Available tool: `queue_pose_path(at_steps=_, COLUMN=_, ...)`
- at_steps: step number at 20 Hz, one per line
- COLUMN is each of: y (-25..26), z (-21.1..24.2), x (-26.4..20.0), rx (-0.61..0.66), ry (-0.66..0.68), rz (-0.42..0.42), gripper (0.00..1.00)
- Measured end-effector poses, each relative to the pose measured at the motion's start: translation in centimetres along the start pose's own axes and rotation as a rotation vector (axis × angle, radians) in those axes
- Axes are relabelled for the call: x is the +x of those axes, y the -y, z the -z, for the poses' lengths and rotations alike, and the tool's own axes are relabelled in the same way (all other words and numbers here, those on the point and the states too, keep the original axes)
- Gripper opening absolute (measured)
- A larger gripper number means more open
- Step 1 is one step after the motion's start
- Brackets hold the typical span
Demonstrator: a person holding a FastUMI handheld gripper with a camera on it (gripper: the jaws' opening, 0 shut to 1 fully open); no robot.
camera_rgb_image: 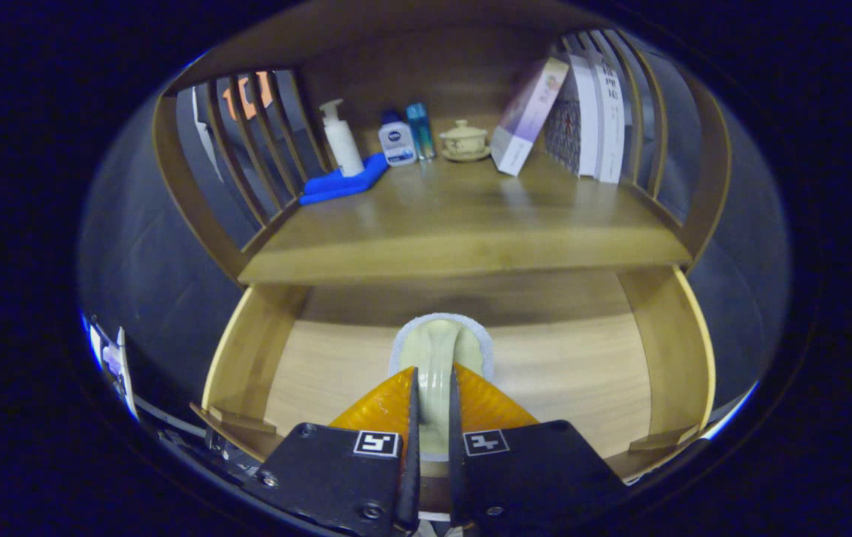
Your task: Pull open the drawer, take out the items inside it, and place them on the countertop above the cabinet.
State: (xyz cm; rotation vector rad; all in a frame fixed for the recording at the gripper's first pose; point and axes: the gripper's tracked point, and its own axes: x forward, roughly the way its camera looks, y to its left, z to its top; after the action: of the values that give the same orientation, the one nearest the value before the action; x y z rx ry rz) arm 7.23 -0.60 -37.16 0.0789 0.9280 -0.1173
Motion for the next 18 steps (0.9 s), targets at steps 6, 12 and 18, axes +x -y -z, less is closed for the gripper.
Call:
queue_pose_path(at_steps=6, y=-0.5, z=-5.4, x=-1.7, rx=-0.023, ry=0.084, rz=0.007, gripper=0.18)
queue_pose_path(at_steps=12, y=-0.5, z=-10.5, x=-1.3, rx=-0.018, ry=0.116, rz=0.013, gripper=0.18)
queue_pose_path(at_steps=18, y=-0.7, z=-13.5, x=1.0, rx=-0.054, ry=0.108, rz=0.040, gripper=0.18)
